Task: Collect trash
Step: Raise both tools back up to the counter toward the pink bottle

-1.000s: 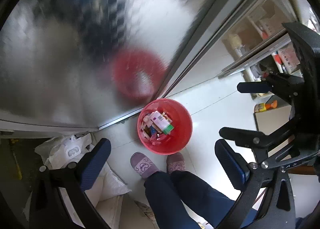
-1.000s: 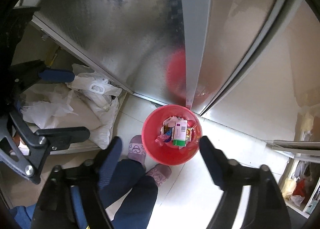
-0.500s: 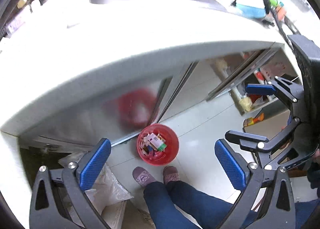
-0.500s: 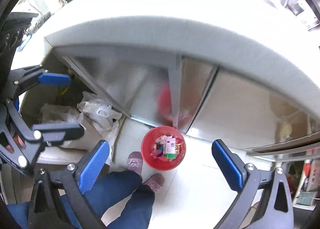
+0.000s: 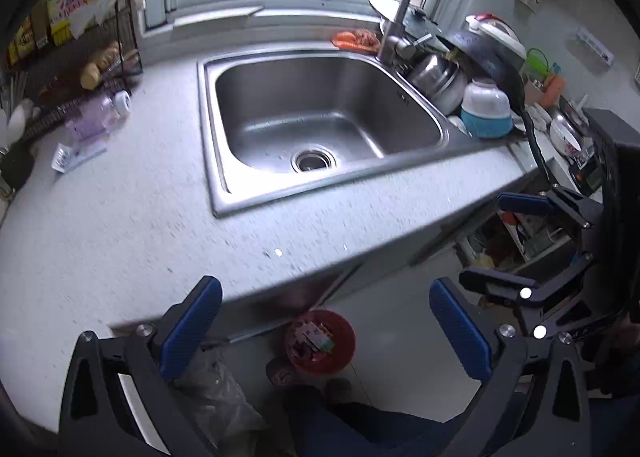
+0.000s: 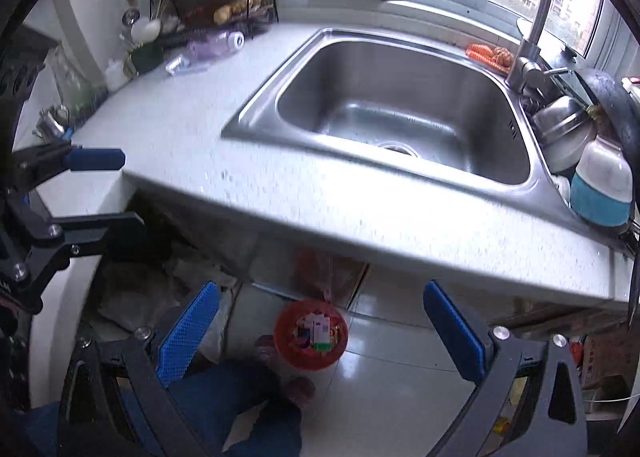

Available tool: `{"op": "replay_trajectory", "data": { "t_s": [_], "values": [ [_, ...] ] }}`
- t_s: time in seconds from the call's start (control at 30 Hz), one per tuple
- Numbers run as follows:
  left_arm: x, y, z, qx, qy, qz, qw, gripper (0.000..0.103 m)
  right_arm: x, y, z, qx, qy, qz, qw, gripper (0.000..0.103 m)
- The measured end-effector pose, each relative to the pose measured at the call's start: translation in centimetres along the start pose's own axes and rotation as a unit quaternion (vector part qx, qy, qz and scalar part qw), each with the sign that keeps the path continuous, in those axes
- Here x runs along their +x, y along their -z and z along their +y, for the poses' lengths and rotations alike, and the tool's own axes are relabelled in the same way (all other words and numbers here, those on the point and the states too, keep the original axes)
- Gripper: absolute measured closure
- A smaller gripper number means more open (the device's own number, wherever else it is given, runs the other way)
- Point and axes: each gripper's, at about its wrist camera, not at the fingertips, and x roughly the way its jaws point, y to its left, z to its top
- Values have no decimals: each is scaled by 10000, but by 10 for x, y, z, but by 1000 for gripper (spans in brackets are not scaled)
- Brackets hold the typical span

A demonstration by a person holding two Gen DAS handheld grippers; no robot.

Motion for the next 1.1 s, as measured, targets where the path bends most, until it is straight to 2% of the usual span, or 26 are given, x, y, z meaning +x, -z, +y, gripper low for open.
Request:
{"op": "replay_trajectory", "data": {
  "t_s": [0.27, 0.63, 0.8, 1.1],
  "values": [
    [-4, -34, 44, -231, -198, -144, 9994, 0, 1, -58, 14, -559, 291, -104, 9980, 1],
    [9, -84, 132, -644, -400, -96, 9971, 0, 47, -142, 58, -1323, 426, -40, 9903, 1],
    [18, -98, 178, -864, -411, -64, 9954, 0, 76, -178, 81, -1386, 72, 113, 9903, 1],
    [33, -111, 267, -1264, -613, 143, 9900, 0, 127, -234, 119, -1635, -50, 272, 9862, 1]
  ]
}}
